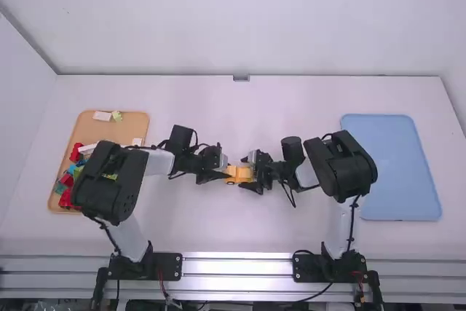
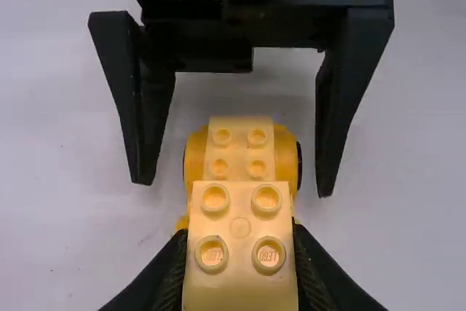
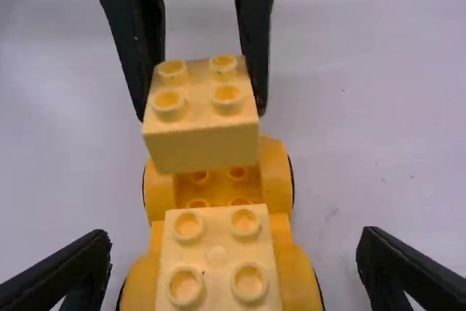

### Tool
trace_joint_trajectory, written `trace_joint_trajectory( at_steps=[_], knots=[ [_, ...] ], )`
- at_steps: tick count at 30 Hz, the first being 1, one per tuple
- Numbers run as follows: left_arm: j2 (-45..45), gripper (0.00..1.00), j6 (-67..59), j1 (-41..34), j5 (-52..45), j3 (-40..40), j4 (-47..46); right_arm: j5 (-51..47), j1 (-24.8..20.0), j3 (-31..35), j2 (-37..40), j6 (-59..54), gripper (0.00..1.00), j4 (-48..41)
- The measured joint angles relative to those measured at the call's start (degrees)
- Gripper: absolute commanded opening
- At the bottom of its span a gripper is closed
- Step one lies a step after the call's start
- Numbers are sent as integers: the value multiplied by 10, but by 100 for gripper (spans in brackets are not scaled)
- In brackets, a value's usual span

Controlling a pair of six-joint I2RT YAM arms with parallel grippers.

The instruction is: Assemble lego blocks to make yellow taxi

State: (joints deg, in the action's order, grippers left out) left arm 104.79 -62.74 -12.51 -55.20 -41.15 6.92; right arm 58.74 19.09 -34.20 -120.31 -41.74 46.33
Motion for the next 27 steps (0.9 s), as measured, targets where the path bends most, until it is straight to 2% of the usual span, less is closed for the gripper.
trace_joint_trajectory(
  at_steps=[2,3,10,17,27],
  knots=[
    [5,20,0,-1,0,0,0,-5,5,0,0,-2,82,-1],
    [8,20,0,-2,0,0,0,-7,9,0,0,-4,76,-2],
    [8,20,0,-2,0,0,7,-17,10,0,0,-6,59,-7],
    [8,20,-2,-2,0,0,10,-28,24,-3,0,-7,59,-13],
    [8,17,-17,-2,17,0,0,-24,24,-30,1,-25,59,-69]
  ],
)
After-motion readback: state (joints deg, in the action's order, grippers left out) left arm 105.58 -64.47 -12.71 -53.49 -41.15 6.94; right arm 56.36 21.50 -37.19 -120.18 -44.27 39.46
